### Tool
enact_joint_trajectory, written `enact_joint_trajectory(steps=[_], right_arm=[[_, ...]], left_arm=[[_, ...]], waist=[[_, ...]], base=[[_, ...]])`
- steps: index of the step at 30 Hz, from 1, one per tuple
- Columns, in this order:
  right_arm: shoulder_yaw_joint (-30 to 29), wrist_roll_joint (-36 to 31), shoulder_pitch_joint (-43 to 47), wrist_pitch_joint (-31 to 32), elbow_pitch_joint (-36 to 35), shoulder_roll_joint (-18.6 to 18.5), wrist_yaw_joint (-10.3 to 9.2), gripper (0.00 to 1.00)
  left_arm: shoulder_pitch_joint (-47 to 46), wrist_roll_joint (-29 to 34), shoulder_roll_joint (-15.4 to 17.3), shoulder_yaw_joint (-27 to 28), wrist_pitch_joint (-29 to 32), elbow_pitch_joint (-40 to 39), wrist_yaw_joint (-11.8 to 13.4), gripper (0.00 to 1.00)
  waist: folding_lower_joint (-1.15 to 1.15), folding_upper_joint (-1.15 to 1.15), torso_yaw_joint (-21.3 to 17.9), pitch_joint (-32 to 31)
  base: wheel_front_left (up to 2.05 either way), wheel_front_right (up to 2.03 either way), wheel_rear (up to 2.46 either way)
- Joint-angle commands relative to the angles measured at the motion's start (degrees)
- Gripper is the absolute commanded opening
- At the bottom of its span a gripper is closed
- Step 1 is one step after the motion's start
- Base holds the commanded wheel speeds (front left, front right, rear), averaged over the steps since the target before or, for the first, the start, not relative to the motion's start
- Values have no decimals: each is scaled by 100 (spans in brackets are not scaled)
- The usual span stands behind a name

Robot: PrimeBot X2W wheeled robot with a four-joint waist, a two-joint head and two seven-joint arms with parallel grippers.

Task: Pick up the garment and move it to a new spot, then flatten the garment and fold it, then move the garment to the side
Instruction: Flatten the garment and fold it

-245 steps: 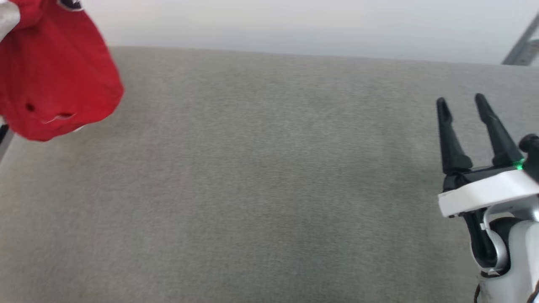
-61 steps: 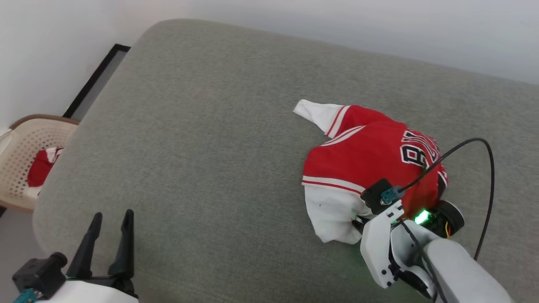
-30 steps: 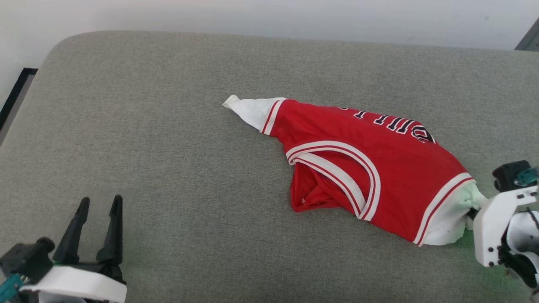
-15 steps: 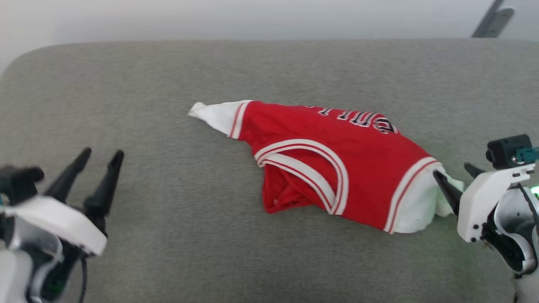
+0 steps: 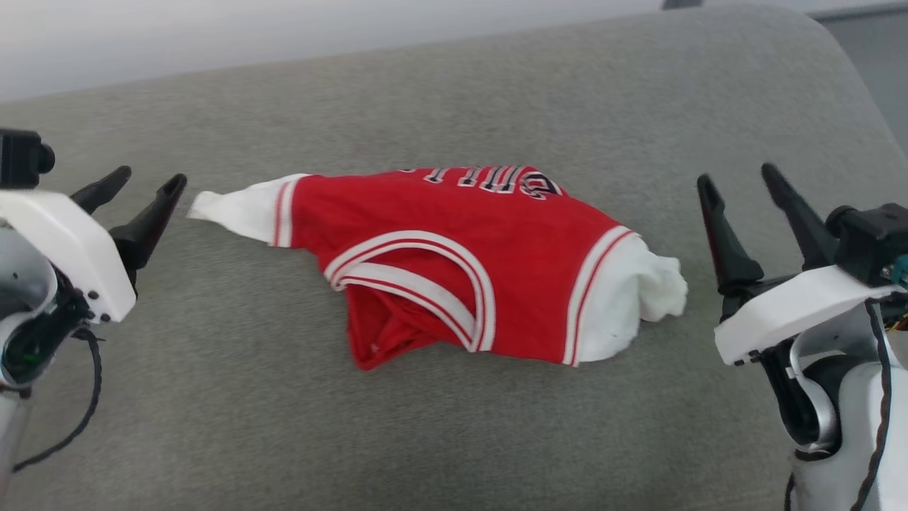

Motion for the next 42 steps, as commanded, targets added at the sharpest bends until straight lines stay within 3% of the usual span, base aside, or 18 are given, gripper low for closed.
enact_joint_trajectory(steps=[1,11,21,24,25,26,34,42], right_arm=[[-36,-122,-42,-241,-34,105,-4,100],[145,-83,36,-1070,41,385,-3,100],[268,205,-106,-1274,108,387,-3,100],[317,238,-183,-1292,129,385,-3,100],[325,238,-199,-1299,133,385,-3,100],[335,230,-214,-1302,146,386,-3,100],[196,120,-256,-1261,218,385,-3,100],[-106,-72,-144,-1047,127,381,-3,100]], left_arm=[[-192,-62,54,-118,165,176,-15,100],[-1098,-164,111,-560,1291,1724,95,100],[-1585,-137,-162,-855,1993,2866,259,100],[-1634,-170,-318,-963,2107,3105,204,100],[-1656,-214,-371,-982,2129,3159,169,27],[-1668,-228,-404,-1012,2177,3214,155,0],[-1812,-261,-268,-1104,2229,3123,47,0],[-1523,-373,239,-912,1939,2006,79,0]], waist=[[0,0,-242,150],[0,0,-743,549],[0,0,-968,1031],[0,0,-979,1125],[0,0,-976,1148],[0,0,-968,1162],[0,0,-713,1068],[0,0,-150,640]], base=[[0,0,0],[0,0,0],[0,0,0],[0,0,0],[0,0,0],[0,0,0],[0,0,0],[0,0,0]])
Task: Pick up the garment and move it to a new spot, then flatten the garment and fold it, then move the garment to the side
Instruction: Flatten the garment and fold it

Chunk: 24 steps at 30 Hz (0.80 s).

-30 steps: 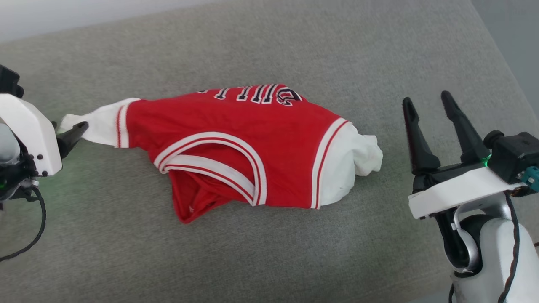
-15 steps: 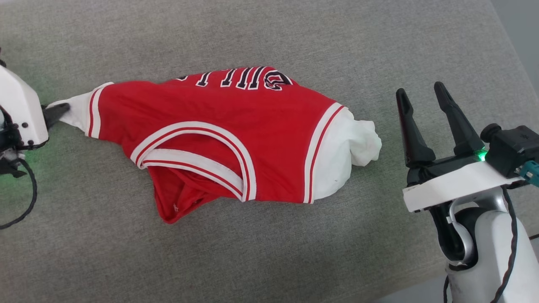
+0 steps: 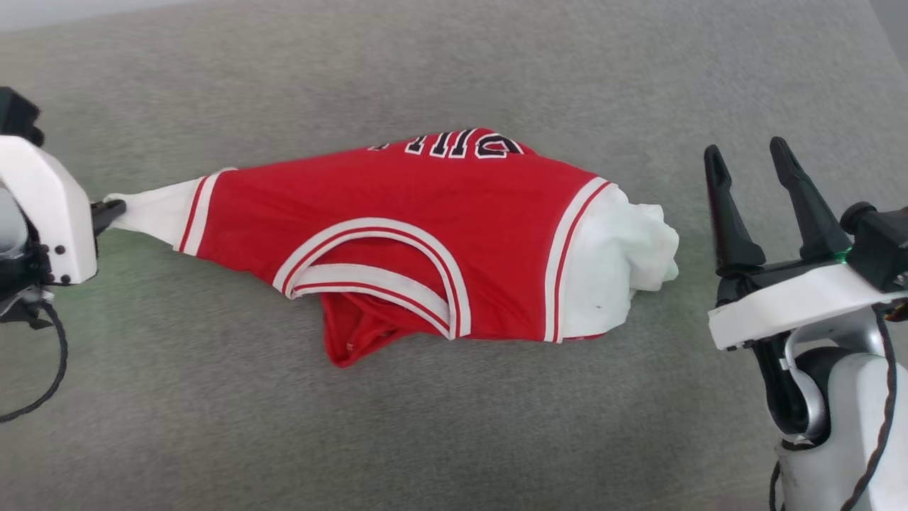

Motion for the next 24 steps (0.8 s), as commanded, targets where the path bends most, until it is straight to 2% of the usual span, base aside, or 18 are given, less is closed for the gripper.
enact_joint_trajectory(steps=[1,3,6,12,15,18,21,22,24], right_arm=[[-43,-30,51,32,-32,0,-2,100],[-77,-50,76,83,-42,-1,-2,100],[-110,-72,122,163,-63,-1,-2,100],[-110,-45,166,284,-108,-2,-2,100],[-91,-17,194,318,-119,-1,-2,100],[-65,42,246,344,-88,-1,-2,100],[-34,74,244,367,-46,-1,-2,100],[-24,85,238,370,-31,-1,-2,100],[9,104,225,379,11,0,-2,100]], left_arm=[[140,-105,53,63,-42,-185,60,0],[422,-124,205,157,-82,-636,170,0],[1000,-325,444,363,-58,-1447,479,0],[2605,-714,852,787,-69,-3090,1343,0],[3416,-817,967,922,-178,-3616,1696,0],[3972,-846,908,902,-303,-3810,1813,0],[4188,-911,767,819,-393,-3659,1733,0],[4191,-929,697,779,-414,-3563,1697,14],[4108,-940,578,689,-453,-3367,1597,76]], waist=[[0,0,210,-177],[0,0,341,-267],[0,0,493,-376],[0,0,674,-485],[0,0,706,-504],[0,0,733,-527],[0,0,741,-558],[0,0,741,-569],[0,0,737,-594]], base=[[0,0,0],[0,0,0],[0,0,0],[0,0,0],[0,0,0],[0,0,0],[0,0,0],[0,0,0],[0,0,0]])
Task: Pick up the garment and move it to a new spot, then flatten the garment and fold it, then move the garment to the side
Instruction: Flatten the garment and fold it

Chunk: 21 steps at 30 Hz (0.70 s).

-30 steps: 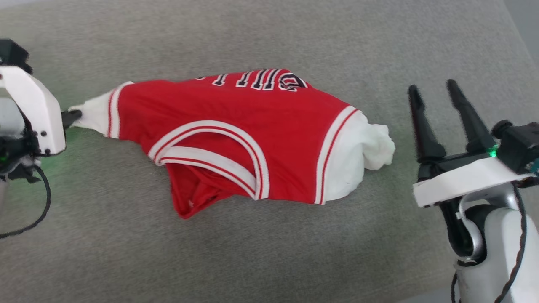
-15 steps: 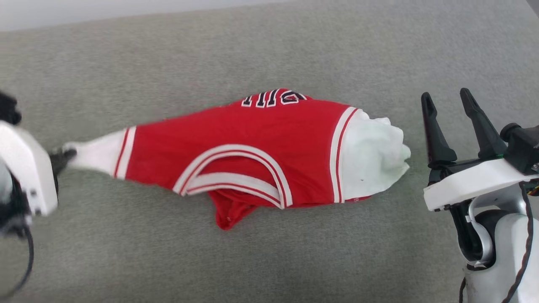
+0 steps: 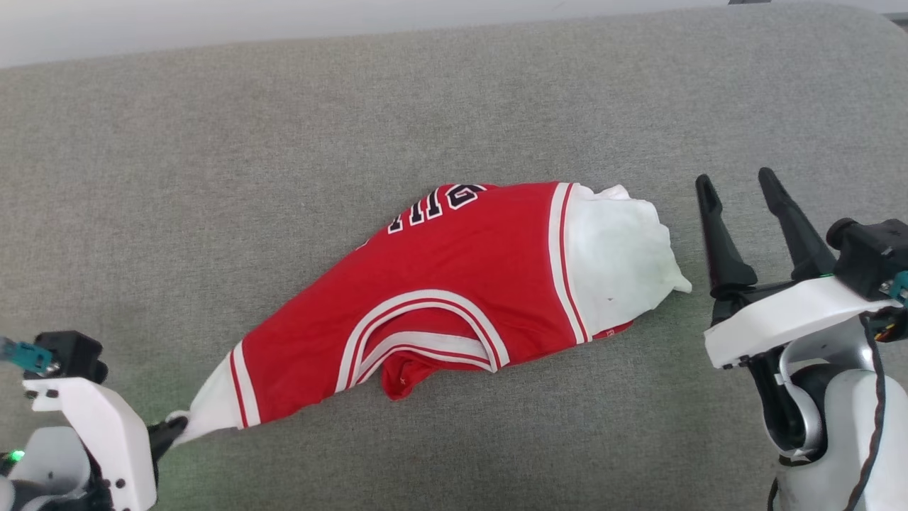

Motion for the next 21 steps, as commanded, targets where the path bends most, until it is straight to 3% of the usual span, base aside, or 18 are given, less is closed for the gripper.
enact_joint_trajectory(steps=[1,7,16,21], right_arm=[[41,49,-5,11,20,2,-2,100],[102,65,65,34,70,1,-2,100],[51,47,122,14,-3,1,-2,100],[96,106,78,-24,-46,1,-2,100]], left_arm=[[-114,5,-55,-32,-37,129,-61,100],[-373,-26,-22,-3,46,435,-143,100],[-953,44,231,13,391,-153,-220,100],[-1548,249,140,-279,737,-238,-293,100]], waist=[[0,0,-9,-25],[0,0,-65,-119],[0,0,-141,-188],[0,0,-219,-192]], base=[[0,0,0],[0,0,0],[0,0,0],[0,0,0]])
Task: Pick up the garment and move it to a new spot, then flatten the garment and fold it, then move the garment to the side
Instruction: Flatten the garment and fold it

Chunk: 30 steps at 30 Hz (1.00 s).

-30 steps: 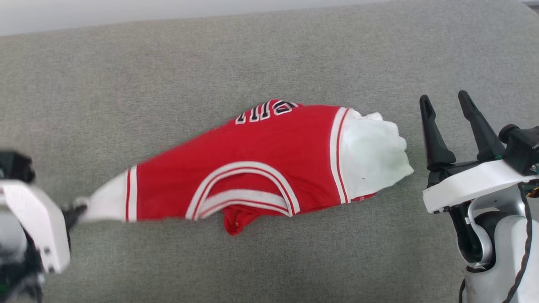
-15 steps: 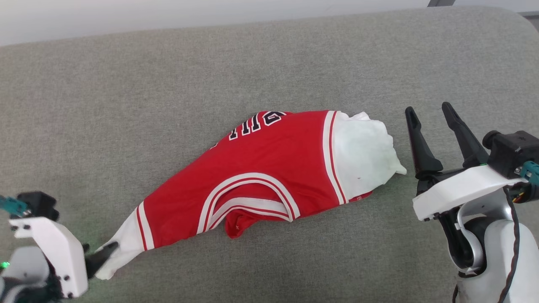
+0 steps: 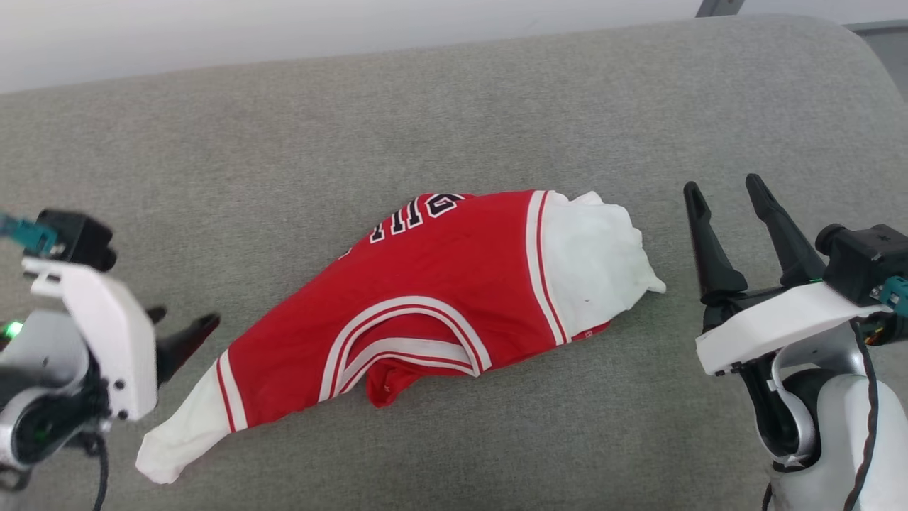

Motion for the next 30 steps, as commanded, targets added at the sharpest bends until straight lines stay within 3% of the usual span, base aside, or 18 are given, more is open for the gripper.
enact_joint_trajectory(steps=[1,19,29,30], right_arm=[[18,53,-1,-38,-23,0,-2,100],[87,199,-147,-165,-86,0,-2,100],[140,295,-282,-320,-10,0,-2,100],[137,295,-288,-332,7,0,-2,100]], left_arm=[[-240,117,-87,-63,34,56,-49,100],[-1338,323,-703,-867,767,969,-379,100],[-1653,499,-969,-1162,752,2195,-633,100],[-1669,516,-979,-1192,770,2281,-684,28]], waist=[[0,0,-42,-2],[0,0,-433,327],[0,0,-655,682],[0,0,-660,699]], base=[[0,0,0],[0,0,0],[0,0,0],[0,0,0]])
